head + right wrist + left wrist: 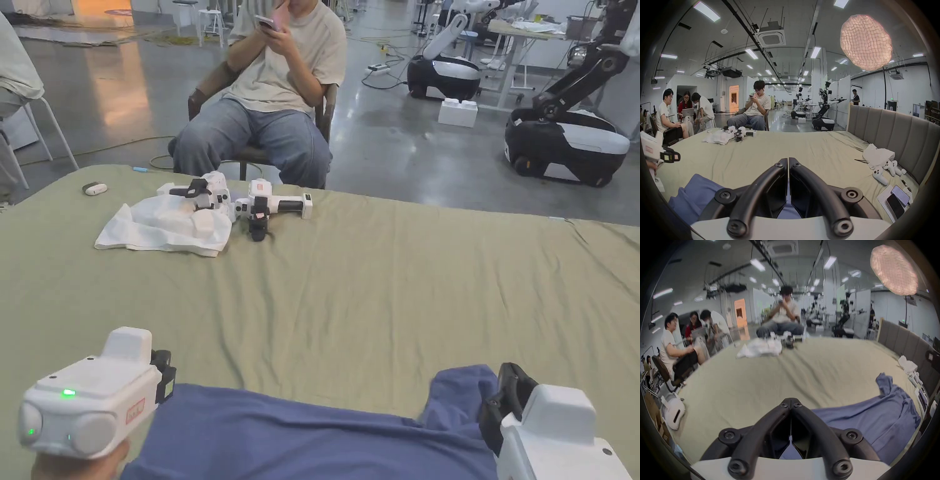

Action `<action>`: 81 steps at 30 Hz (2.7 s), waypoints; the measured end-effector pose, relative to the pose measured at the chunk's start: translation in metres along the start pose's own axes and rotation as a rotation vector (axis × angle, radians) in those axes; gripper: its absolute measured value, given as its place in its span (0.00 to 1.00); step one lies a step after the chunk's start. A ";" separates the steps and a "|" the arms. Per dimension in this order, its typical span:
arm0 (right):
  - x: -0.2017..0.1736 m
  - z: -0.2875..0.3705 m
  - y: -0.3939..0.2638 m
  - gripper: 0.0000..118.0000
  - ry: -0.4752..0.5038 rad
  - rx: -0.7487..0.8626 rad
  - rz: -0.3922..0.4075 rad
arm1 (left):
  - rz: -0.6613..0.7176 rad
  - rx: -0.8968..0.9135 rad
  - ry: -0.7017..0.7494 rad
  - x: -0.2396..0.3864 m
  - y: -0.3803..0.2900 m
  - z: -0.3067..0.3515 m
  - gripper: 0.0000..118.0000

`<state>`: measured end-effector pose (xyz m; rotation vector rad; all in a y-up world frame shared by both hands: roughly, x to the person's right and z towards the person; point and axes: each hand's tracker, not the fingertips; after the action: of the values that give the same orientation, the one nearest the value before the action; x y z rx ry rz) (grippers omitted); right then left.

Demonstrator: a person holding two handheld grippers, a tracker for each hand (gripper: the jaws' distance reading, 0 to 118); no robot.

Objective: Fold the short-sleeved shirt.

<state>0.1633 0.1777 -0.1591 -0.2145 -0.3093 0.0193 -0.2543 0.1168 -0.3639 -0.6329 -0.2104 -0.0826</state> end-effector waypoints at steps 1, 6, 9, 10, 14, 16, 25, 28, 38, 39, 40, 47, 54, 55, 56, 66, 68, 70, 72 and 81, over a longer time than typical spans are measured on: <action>0.001 -0.002 -0.001 0.00 -0.001 -0.008 0.002 | 0.012 -0.060 -0.009 -0.008 0.003 -0.017 0.00; 0.009 -0.012 -0.011 0.00 -0.020 -0.060 0.026 | 0.047 -0.281 -0.039 -0.021 0.013 -0.076 0.08; 0.014 -0.016 -0.020 0.00 -0.032 -0.096 0.037 | 0.098 -0.374 -0.087 -0.021 0.016 -0.103 0.50; 0.015 -0.017 -0.023 0.00 -0.036 -0.104 0.042 | 0.117 -0.395 -0.096 -0.021 0.015 -0.111 0.55; 0.022 -0.020 -0.035 0.00 -0.056 -0.148 0.053 | 0.112 -0.444 -0.088 -0.009 0.013 -0.136 0.55; 0.025 -0.021 -0.040 0.00 -0.067 -0.169 0.051 | 0.069 -0.484 -0.050 -0.001 0.009 -0.142 0.55; 0.049 -0.039 -0.056 0.00 -0.088 -0.282 0.004 | -0.078 -0.417 -0.054 0.035 0.008 -0.129 0.00; 0.072 -0.061 -0.055 0.03 -0.087 -0.367 -0.030 | -0.063 -0.393 -0.063 0.033 0.008 -0.117 0.00; 0.134 -0.193 -0.068 0.53 0.037 -0.742 -0.013 | -0.012 -0.210 -0.088 0.016 0.013 -0.050 0.00; 0.135 -0.203 -0.074 0.53 0.037 -0.763 -0.009 | -0.013 -0.188 -0.084 0.016 0.013 -0.044 0.00; 0.137 -0.212 -0.079 0.53 0.040 -0.798 -0.012 | -0.015 -0.180 -0.084 0.015 0.012 -0.041 0.00; 0.138 -0.246 -0.107 0.45 0.053 -0.934 -0.053 | 0.010 -0.173 -0.073 0.011 0.004 -0.031 0.00; 0.128 -0.243 -0.107 0.02 0.077 -0.908 -0.047 | 0.012 -0.187 -0.060 0.012 -0.003 -0.034 0.00; 0.130 -0.243 -0.106 0.01 0.078 -0.906 -0.060 | 0.016 -0.186 -0.059 0.011 -0.002 -0.034 0.00; 0.132 -0.238 -0.103 0.01 0.078 -0.892 -0.064 | 0.021 -0.183 -0.059 0.012 -0.002 -0.033 0.00; 0.159 -0.134 -0.032 0.01 0.094 -0.678 -0.088 | 0.054 -0.112 -0.096 -0.004 0.005 0.002 0.00; 0.159 -0.106 -0.020 0.01 0.097 -0.653 -0.074 | 0.048 -0.097 -0.107 -0.010 0.004 0.013 0.00; 0.159 -0.082 -0.015 0.01 0.102 -0.634 -0.063 | 0.043 -0.079 -0.123 -0.015 0.001 0.025 0.00; 0.158 -0.058 -0.012 0.01 0.098 -0.626 -0.047 | 0.034 -0.063 -0.134 -0.018 -0.005 0.039 0.00; 0.151 0.042 -0.051 0.01 0.080 -0.692 0.035 | 0.005 -0.078 -0.160 -0.029 -0.066 0.088 0.00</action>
<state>0.2939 0.1447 -0.0641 -0.9053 -0.2225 -0.0630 -0.3071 0.1165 -0.2636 -0.7180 -0.3614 -0.0356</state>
